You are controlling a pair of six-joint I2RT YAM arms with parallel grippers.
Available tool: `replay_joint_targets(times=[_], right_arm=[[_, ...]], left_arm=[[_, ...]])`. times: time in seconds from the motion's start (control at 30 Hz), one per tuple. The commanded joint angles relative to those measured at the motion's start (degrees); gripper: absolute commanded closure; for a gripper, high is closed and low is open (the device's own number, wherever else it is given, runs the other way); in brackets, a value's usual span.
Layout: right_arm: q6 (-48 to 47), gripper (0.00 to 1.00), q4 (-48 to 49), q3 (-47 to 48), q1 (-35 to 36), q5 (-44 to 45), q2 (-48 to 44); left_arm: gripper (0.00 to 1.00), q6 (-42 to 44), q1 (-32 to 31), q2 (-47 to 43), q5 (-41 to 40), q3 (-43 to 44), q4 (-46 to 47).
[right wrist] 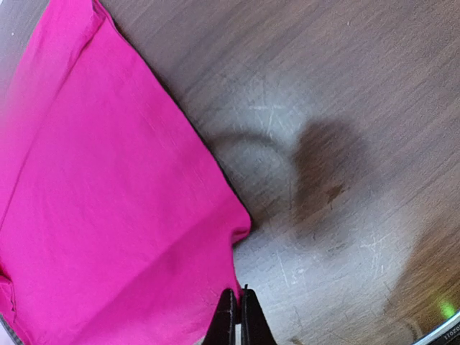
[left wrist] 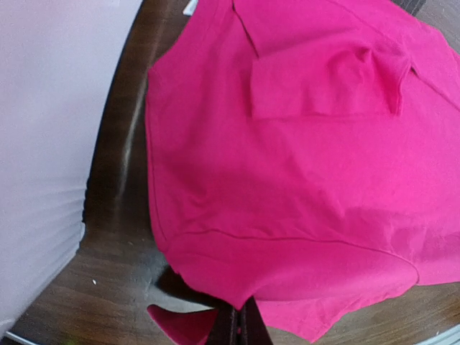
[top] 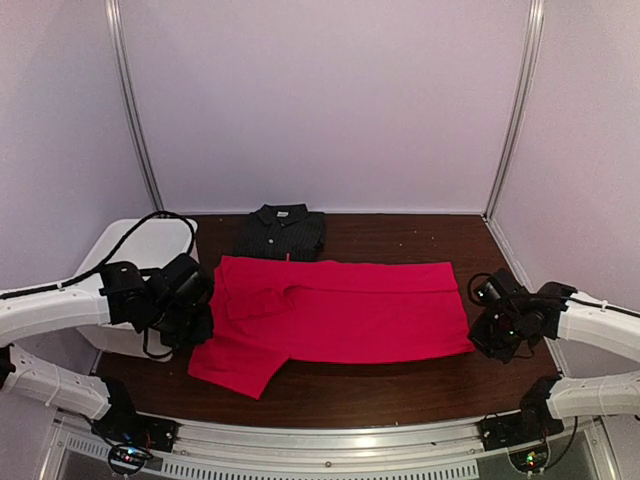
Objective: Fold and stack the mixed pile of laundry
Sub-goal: Pick up the 1/3-folded T-shirt from the center of the board.
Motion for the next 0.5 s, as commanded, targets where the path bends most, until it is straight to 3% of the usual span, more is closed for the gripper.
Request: replay_joint_targets(times=[0.0, 0.47], right_arm=[[-6.17, 1.0, 0.97, 2.75, -4.43, 2.46, 1.85], [-20.88, 1.0, 10.25, 9.88, -15.52, -0.15, 15.12]], left_arm=[[1.0, 7.58, 4.1, 2.51, -2.37, 4.67, 0.28], [1.0, 14.55, 9.8, 14.61, -4.39, 11.22, 8.69]])
